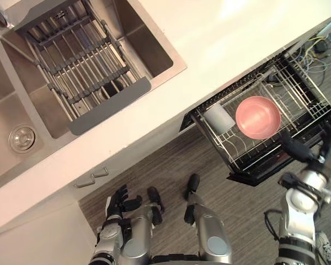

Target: Walk over to the sink, pick up the cup, carry it to the dishwasher, place the cup inside the dishwasher, then close the dishwasher door

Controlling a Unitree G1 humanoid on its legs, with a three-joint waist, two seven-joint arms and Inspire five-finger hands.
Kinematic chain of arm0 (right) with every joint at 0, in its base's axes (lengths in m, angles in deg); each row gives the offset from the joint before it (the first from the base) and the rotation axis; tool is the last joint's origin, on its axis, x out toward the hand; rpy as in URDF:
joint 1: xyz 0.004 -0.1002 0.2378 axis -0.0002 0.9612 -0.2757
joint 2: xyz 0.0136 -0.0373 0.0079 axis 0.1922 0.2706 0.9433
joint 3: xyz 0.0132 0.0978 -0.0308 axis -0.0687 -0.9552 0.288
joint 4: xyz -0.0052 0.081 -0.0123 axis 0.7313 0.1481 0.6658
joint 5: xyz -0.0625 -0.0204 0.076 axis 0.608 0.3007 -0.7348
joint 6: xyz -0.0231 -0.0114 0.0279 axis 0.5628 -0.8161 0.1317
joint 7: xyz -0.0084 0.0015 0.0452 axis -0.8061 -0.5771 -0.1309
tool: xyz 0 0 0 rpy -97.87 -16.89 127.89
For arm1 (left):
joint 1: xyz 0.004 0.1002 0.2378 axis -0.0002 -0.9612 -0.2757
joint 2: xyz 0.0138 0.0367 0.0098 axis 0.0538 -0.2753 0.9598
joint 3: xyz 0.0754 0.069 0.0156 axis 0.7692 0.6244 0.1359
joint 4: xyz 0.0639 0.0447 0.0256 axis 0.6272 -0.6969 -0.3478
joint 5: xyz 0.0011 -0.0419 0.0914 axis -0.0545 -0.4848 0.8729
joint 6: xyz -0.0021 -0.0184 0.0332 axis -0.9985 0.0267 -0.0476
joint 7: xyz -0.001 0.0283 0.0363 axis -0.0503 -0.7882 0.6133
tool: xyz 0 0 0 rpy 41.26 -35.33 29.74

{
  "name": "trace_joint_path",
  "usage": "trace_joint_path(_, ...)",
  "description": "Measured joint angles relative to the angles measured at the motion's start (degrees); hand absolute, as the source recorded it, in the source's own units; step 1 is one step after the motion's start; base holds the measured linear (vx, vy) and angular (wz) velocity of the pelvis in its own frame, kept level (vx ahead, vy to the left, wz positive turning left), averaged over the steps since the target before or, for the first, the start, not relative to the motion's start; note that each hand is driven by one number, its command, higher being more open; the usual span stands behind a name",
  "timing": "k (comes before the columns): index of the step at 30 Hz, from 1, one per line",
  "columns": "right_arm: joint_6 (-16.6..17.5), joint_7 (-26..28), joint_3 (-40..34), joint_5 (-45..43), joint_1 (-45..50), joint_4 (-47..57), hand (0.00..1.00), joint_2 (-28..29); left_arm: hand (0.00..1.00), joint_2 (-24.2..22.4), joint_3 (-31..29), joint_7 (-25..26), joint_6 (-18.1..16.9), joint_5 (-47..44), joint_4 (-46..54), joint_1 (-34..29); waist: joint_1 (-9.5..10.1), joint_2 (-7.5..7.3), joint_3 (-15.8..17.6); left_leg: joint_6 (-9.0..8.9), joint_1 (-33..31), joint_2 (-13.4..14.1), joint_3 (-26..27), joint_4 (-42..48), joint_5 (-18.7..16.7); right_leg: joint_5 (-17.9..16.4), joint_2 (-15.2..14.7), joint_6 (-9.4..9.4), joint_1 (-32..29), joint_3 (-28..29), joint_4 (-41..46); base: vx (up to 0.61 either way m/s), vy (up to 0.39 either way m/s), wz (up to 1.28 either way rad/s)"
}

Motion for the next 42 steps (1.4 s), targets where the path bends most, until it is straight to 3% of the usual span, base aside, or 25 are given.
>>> trace_joint_path(5,-0.4,0.4,-2.6,-11.5,2.7,-15.3,0.90,0.3,0.90,-0.1,-0.1,-0.5,0.6,0.1,0.0,-0.4,-0.10,0.10,-1.6,0.02,2.2,-0.4,0.1,-1.1,0.1,-1.1,-0.3,0.55,1.2,0.2,0.9,0.06,0.051,-0.01)
trace_joint_path(8,-0.6,2.6,-1.7,-17.4,2.3,-18.7,0.90,0.8,0.90,-0.1,0.0,-1.0,0.7,0.1,0.0,-0.5,0.16,0.50,-2.0,-0.01,2.7,-0.4,0.1,-1.2,0.1,-2.0,-0.7,0.64,1.1,0.1,2.4,0.00,0.012,0.01)
trace_joint_path(12,-0.6,8.2,3.2,-26.7,-3.3,-25.5,0.90,-1.0,0.90,0.3,0.2,-1.2,0.6,0.0,0.5,-1.0,1.34,0.83,-2.0,-0.36,1.7,-0.7,-0.1,-1.2,0.3,-2.5,-1.2,0.65,-0.5,0.1,3.9,-0.03,0.012,0.02)
trace_joint_path(17,-0.4,9.0,7.5,-32.7,-10.0,-32.7,0.90,-5.7,0.90,0.4,0.3,-1.8,0.6,0.0,0.0,-1.5,2.13,2.04,-1.5,0.40,-1.2,-1.5,-2.0,-1.1,1.7,-2.1,-2.2,0.42,-2.5,-1.6,4.5,-0.04,0.021,0.20)
trace_joint_path(24,-0.5,10.2,16.1,-33.0,-20.3,-35.8,0.90,-12.8,0.90,0.4,0.6,-2.1,-0.2,-0.1,-0.1,-1.4,3.19,4.61,-0.6,0.79,-4.5,-1.9,-4.8,0.0,2.3,-1.3,-2.8,0.43,-3.3,-4.4,3.8,-0.05,0.033,0.22)
trace_joint_path(30,-2.5,10.6,21.5,-32.9,-32.0,-36.6,0.90,-16.8,0.90,0.0,1.4,-2.2,-0.5,-0.1,0.5,-1.0,6.05,7.39,0.5,1.13,-7.2,-2.1,-8.4,-0.1,4.1,-0.2,-2.4,-0.70,-3.5,-7.9,2.1,-0.02,0.006,0.28)
trace_joint_path(36,-7.1,8.4,27.5,-26.2,-40.1,-40.6,0.90,-20.3,0.90,-0.4,1.5,-2.3,-0.8,-0.1,2.0,-0.9,8.02,7.50,0.5,0.85,-8.2,-2.1,-12.5,0.1,5.3,-0.3,-1.7,-1.01,-2.7,-9.1,1.5,0.05,0.013,0.21)
trace_joint_path(42,-10.1,8.8,29.5,-15.6,-38.9,-42.1,0.90,-21.5,0.90,-0.5,1.5,-2.1,-0.9,0.0,3.4,-0.3,7.81,6.47,1.2,0.68,-6.3,-2.1,-13.4,0.0,5.2,-0.8,-1.3,-0.64,-0.1,-8.6,1.1,0.01,0.046,0.09)
